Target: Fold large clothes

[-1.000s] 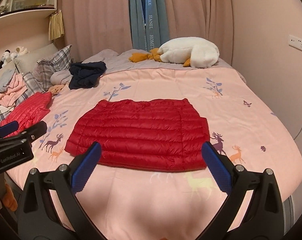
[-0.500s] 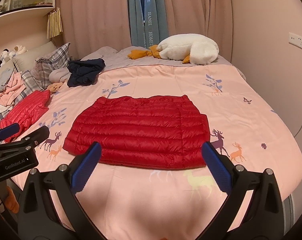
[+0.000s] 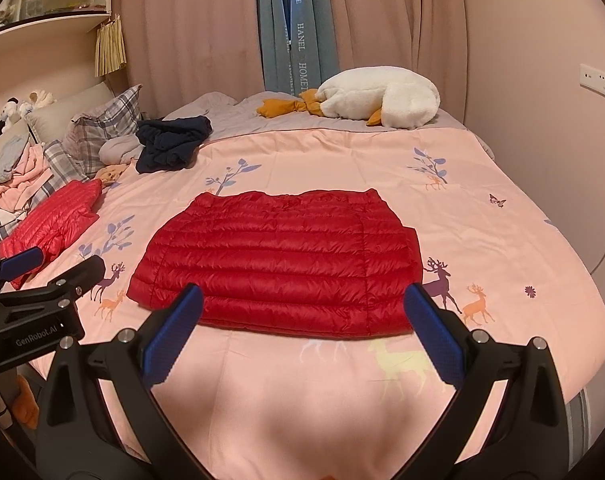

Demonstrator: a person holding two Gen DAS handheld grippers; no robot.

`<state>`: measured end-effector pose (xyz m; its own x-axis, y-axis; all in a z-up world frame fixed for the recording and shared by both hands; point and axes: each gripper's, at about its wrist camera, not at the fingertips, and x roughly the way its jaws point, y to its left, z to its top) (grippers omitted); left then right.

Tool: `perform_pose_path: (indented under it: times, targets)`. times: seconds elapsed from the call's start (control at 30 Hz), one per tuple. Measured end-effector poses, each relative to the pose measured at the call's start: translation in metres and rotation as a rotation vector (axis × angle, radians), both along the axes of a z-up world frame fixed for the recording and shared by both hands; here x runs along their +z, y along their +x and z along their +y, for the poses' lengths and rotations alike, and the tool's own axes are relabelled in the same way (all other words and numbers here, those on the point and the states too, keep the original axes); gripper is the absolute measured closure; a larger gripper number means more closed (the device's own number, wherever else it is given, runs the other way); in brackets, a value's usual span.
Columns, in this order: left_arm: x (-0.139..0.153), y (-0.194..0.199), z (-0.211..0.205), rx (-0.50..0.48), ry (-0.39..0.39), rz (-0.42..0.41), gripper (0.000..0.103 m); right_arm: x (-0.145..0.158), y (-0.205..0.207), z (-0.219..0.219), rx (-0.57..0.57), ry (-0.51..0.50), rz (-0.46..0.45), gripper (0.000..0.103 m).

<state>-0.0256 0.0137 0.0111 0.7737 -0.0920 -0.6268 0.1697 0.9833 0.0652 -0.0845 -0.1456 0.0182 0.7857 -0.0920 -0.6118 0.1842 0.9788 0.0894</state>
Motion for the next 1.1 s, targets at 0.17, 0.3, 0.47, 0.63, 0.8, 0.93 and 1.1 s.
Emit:
perform_pose_path:
  times: [0.17, 0.3, 0.47, 0.63, 0.8, 0.93, 1.1]
  targets:
    - [-0.0008, 0.0006, -0.0015, -0.002, 0.003, 0.006, 0.001, -0.0006, -0.0002, 0.0034, 0.005, -0.005, 0.003, 0.002]
    - [-0.0007, -0.0007, -0.0023, -0.005, 0.006, 0.006, 0.001, -0.0016, 0.0005, 0.0040, 0.007, -0.004, 0.005, 0.002]
    - [-0.0009, -0.0009, -0.0033, -0.006, 0.008, 0.007, 0.001, -0.0017, 0.0004, 0.0039, 0.005, -0.005, 0.008, 0.002]
    - [-0.0007, -0.0013, -0.0051, -0.017, 0.004, 0.008, 0.001, -0.0017, 0.0004, 0.0041, 0.004, -0.004, 0.009, 0.002]
    - [-0.0011, -0.0011, -0.0041, -0.013, 0.003, 0.009, 0.001, -0.0023, 0.0004, 0.0044, 0.004, -0.001, 0.008, 0.002]
    - [-0.0017, 0.0015, -0.0030, -0.015, -0.009, 0.021, 0.001, -0.0030, 0.0004, 0.0053, 0.008, -0.002, 0.009, 0.002]
    - [-0.0023, 0.0015, -0.0040, -0.023, -0.005, 0.021, 0.001, -0.0048, 0.0002, 0.0071, 0.009, 0.000, 0.010, 0.002]
